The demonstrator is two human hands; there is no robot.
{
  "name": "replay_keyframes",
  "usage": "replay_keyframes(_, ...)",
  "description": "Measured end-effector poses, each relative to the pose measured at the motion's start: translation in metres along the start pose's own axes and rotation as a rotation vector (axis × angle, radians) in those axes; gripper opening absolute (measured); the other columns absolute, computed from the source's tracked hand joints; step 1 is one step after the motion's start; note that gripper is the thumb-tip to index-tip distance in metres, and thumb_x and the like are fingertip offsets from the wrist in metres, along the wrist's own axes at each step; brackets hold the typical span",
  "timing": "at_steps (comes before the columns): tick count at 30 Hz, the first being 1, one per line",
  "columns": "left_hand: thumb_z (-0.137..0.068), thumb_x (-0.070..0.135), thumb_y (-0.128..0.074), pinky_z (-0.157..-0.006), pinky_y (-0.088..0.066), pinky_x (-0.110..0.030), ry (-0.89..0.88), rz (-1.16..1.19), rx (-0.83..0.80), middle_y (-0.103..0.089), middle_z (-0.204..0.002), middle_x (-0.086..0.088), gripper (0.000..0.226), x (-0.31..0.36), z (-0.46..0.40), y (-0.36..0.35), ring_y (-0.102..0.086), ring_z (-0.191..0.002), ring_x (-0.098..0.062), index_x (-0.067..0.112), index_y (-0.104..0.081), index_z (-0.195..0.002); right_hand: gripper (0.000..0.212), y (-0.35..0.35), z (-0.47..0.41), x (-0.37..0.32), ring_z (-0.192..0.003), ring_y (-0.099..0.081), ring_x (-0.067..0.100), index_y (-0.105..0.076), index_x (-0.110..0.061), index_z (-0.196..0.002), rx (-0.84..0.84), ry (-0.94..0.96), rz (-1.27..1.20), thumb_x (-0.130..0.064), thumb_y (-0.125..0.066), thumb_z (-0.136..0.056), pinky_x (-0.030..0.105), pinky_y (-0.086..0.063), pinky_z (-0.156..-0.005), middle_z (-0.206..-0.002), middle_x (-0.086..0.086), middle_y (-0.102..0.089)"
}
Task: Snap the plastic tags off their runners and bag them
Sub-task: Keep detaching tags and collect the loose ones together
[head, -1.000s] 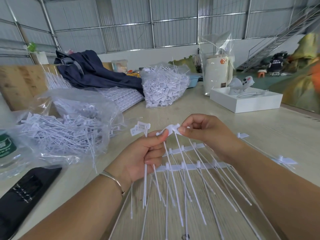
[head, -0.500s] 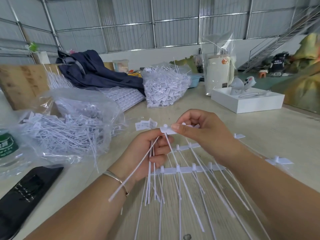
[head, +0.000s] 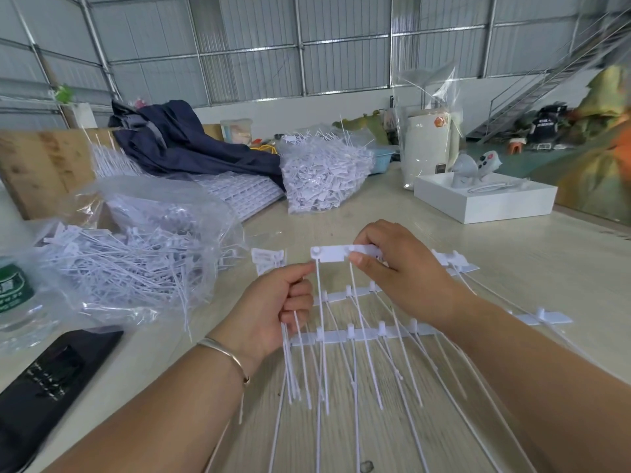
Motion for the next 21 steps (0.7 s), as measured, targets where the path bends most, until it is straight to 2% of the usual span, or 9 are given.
replay_keyframes(3,-0.094,0.041,-0.057,-0.027,-0.016,-0.012,0.029,0.030,0.002,-0.034,-0.050,0.004,0.045,-0.0021,0.0019,-0.0024,-0.027,-0.032,-0.004,0.019,-0.038,-0.060,0.014,-0.0013,0.0008,0.0005,-0.086,-0.046,0.019,-0.052,-0.016,-0.084,0.000,0.006,-0.013,-0.020,-0.053,-0.098,0.036,-0.039,-0.083,-0.087,0.004,-0.054)
replay_keyframes(5,-0.094,0.046,-0.055,-0.028,-0.021,-0.012,0.045,0.001,-0.002,-0.039,-0.053,0.001,0.046,-0.0045,0.0018,-0.0047,-0.031,-0.033,-0.006,0.015,-0.044,-0.062,0.014,-0.0016,0.0006,0.0002,-0.086,-0.047,0.020,-0.055,-0.014,-0.086,0.000,0.014,-0.010,-0.021,-0.053,-0.098,0.034,-0.039,-0.081,-0.088,0.004,-0.055)
replay_keyframes(9,-0.095,0.045,-0.052,-0.030,-0.027,-0.014,0.100,-0.038,-0.056,-0.046,-0.053,-0.001,0.044,-0.0095,0.0024,-0.0097,-0.037,-0.035,-0.009,0.009,-0.052,-0.069,0.013,-0.0046,0.0012,-0.0023,-0.090,-0.049,0.019,-0.055,-0.017,-0.087,-0.032,0.027,-0.018,-0.024,-0.054,-0.098,0.030,-0.039,-0.081,-0.091,0.003,-0.057)
replay_keyframes(14,-0.090,0.046,-0.056,-0.046,-0.049,-0.022,0.072,-0.028,-0.111,-0.062,-0.063,-0.008,0.045,-0.0080,0.0022,-0.0105,-0.058,-0.047,-0.017,0.005,-0.067,-0.075,0.006,-0.0050,0.0038,-0.0053,-0.095,-0.050,0.021,-0.061,-0.013,-0.097,-0.063,0.042,-0.040,-0.015,-0.063,-0.091,0.036,-0.041,-0.085,-0.095,0.003,-0.060)
replay_keyframes(18,-0.091,0.043,-0.057,-0.045,-0.050,-0.024,0.055,0.045,-0.094,-0.064,-0.064,-0.011,0.044,-0.0069,-0.0009,-0.0103,-0.060,-0.048,-0.018,0.002,-0.067,-0.079,0.017,-0.0022,0.0045,-0.0080,-0.094,-0.050,0.020,-0.062,-0.014,-0.097,-0.054,0.067,-0.034,-0.006,-0.068,-0.083,0.037,-0.042,-0.083,-0.094,0.000,-0.060)
replay_keyframes(21,-0.092,0.032,-0.059,-0.042,-0.049,-0.022,0.069,0.130,-0.059,-0.064,-0.065,-0.015,0.036,-0.0074,-0.0006,-0.0094,-0.060,-0.046,-0.019,-0.003,-0.065,-0.085,0.017,-0.0010,0.0038,-0.0087,-0.092,-0.051,0.022,-0.063,-0.013,-0.097,-0.028,0.105,-0.028,-0.002,-0.066,-0.084,0.035,-0.041,-0.081,-0.092,0.003,-0.061)
Point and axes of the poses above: each hand's wrist, its own z-axis away from the middle knuckle, its own y-axis out of the back of the hand, x = y × z, the point moved 7 cm from there along -z, towards the middle knuckle
